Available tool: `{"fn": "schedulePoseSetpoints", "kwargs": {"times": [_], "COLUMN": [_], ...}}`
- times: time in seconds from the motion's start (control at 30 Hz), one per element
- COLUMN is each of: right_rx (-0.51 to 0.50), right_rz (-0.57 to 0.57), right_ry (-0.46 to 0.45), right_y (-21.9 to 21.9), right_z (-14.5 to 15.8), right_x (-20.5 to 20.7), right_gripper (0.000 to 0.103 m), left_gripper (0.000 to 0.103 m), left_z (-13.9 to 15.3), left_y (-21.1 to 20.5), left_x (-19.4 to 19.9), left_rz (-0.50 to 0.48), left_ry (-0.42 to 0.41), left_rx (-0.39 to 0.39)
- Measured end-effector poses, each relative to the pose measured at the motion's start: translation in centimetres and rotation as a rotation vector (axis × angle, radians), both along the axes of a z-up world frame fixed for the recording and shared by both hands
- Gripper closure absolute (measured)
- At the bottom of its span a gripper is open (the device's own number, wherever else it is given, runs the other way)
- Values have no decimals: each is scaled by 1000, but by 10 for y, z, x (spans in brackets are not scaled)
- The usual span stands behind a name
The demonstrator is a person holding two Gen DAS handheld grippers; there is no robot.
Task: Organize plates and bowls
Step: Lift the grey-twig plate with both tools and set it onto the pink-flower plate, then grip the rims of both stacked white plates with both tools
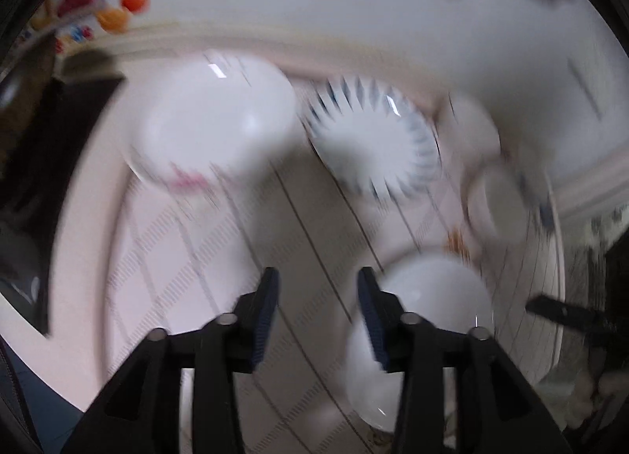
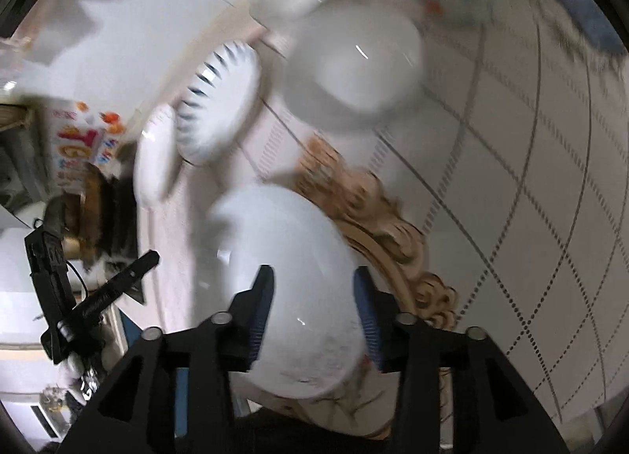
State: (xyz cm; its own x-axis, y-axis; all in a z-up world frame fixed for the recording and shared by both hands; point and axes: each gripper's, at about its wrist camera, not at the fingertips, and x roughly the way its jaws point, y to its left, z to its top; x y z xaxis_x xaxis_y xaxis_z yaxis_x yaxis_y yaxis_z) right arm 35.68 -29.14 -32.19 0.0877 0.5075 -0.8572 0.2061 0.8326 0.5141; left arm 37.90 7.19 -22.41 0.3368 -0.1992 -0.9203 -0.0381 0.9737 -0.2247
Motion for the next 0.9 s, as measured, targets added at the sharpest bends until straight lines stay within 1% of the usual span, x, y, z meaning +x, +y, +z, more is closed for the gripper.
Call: {"fn": "schedulePoseSetpoints", "kwargs": {"times": [0.07, 0.1, 0.13, 0.17, 0.2, 0.23, 0.3, 0.33, 0.4, 0.5, 0.57, 0.67, 0.77, 0.83, 0.87, 0.9], "right_rx": [41, 80, 105, 142, 154, 159, 181, 192, 212, 194, 172, 174, 173, 169, 167, 164], "right_rz": [-4, -6, -5, 4, 12, 24, 29, 25, 19, 8, -9, -44, -55, -59, -59, -57], "right_ry": [-32, -43, -49, -54, -55, -63, -69, -61, -31, -7, 12, 42, 54, 63, 65, 68], "right_y": [16, 31, 41, 61, 76, 103, 141, 152, 186, 218, 229, 239, 245, 249, 253, 257], "right_z": [17, 24, 26, 27, 26, 23, 13, 7, -13, -39, -57, -75, -87, -94, -98, -102], "right_x": [12, 23, 28, 42, 52, 68, 92, 101, 125, 148, 161, 172, 180, 183, 185, 186], "right_gripper": [47, 44, 44, 44, 44, 44, 44, 44, 44, 44, 45, 47, 51, 54, 59, 65], "left_gripper": [55, 55, 55, 55, 55, 55, 55, 55, 55, 55, 55, 55, 55, 55, 56, 59], "left_z": [7, 7, 4, 0, -5, -11, -21, -25, -35, -54, -69, -85, -100, -109, -113, -116], "left_y": [28, 46, 53, 66, 78, 90, 107, 116, 128, 141, 149, 156, 159, 159, 159, 159], "left_x": [19, 34, 42, 55, 67, 82, 102, 110, 127, 150, 165, 181, 193, 197, 199, 199], "left_rz": [21, 36, 44, 54, 66, 71, 73, 69, 60, 41, 19, 0, -30, -47, -52, -56], "left_ry": [-36, -39, -35, -27, -19, -11, 1, 7, 21, 60, 94, 136, 175, 202, 213, 215], "left_rx": [19, 39, 42, 43, 53, 66, 96, 109, 124, 143, 153, 154, 150, 132, 127, 119]}}
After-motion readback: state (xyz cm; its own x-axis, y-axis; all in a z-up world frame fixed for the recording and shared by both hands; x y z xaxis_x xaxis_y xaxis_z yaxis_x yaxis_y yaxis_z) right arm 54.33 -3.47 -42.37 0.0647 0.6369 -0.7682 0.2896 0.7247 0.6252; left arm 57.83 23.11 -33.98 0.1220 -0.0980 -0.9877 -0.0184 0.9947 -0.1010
